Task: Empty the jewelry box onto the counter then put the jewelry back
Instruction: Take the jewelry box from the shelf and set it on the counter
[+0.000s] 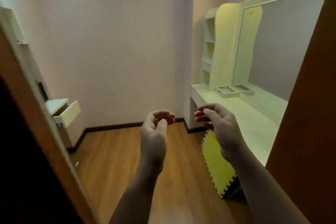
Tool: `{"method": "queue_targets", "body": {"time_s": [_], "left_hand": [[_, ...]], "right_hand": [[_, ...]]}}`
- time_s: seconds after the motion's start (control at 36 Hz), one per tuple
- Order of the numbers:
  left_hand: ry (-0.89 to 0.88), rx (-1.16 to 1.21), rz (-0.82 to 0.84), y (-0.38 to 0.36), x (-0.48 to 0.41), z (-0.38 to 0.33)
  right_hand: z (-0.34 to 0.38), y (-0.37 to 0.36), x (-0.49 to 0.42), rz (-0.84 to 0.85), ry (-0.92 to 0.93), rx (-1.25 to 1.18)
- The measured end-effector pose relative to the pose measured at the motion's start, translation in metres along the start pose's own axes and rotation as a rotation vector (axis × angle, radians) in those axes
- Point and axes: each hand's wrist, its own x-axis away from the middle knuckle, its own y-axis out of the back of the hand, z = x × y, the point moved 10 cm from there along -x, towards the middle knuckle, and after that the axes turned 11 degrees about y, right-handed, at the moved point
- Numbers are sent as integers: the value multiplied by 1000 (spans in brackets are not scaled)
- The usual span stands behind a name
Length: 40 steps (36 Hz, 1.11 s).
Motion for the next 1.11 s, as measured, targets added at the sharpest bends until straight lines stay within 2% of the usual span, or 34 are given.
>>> {"method": "queue_targets", "body": {"time_s": [0.08, 0.25, 0.53, 0.89, 1.11], "left_hand": [[3, 12, 1, -27, -34, 7], [10, 18, -40, -76, -106, 22], [61, 31, -83, -102, -207, 67], [104, 28, -37, -88, -406, 141], [109, 19, 80, -85, -539, 163]], "right_hand": [[-14, 19, -36, -35, 27, -2], [-58, 35, -108, -1, 21, -17], [-129, 39, -199, -18, -4, -5], [-251, -23, -346, -83, -49, 36], [-310, -70, -441, -134, -64, 67]]}}
